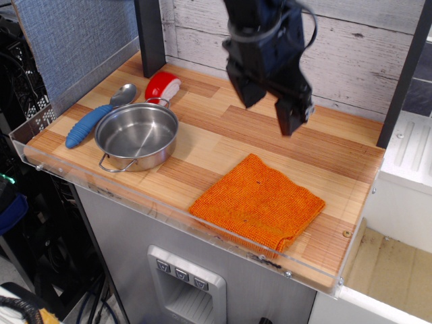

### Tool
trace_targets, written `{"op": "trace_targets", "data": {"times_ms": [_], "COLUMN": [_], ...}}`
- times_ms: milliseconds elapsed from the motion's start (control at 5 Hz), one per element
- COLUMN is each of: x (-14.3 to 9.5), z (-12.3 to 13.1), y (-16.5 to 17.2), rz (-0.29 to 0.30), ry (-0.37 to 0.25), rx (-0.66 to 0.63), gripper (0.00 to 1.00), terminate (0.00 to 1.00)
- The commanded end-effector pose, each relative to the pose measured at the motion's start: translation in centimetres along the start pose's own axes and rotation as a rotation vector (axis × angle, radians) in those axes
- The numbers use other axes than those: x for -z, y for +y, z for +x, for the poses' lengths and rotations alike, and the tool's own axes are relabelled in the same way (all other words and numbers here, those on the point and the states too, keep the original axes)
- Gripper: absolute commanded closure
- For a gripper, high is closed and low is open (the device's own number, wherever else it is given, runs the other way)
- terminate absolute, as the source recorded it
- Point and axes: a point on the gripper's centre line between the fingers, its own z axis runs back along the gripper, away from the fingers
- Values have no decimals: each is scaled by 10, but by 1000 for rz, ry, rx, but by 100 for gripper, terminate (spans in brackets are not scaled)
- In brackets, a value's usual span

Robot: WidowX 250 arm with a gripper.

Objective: Move the orange cloth to far edge of the table.

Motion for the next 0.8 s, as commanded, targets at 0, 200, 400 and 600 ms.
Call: {"op": "trace_targets", "data": {"times_ms": [0, 200, 400, 600], "x": [-36, -44, -50, -50], "z": [4, 1, 2, 2], "y": [13, 12, 16, 16], "rz": [-33, -38, -16, -16], "ry": [117, 173, 191, 191], "rx": [-127, -147, -52, -52], "gripper": [0, 0, 0, 0], "terminate": [0, 0, 0, 0]}}
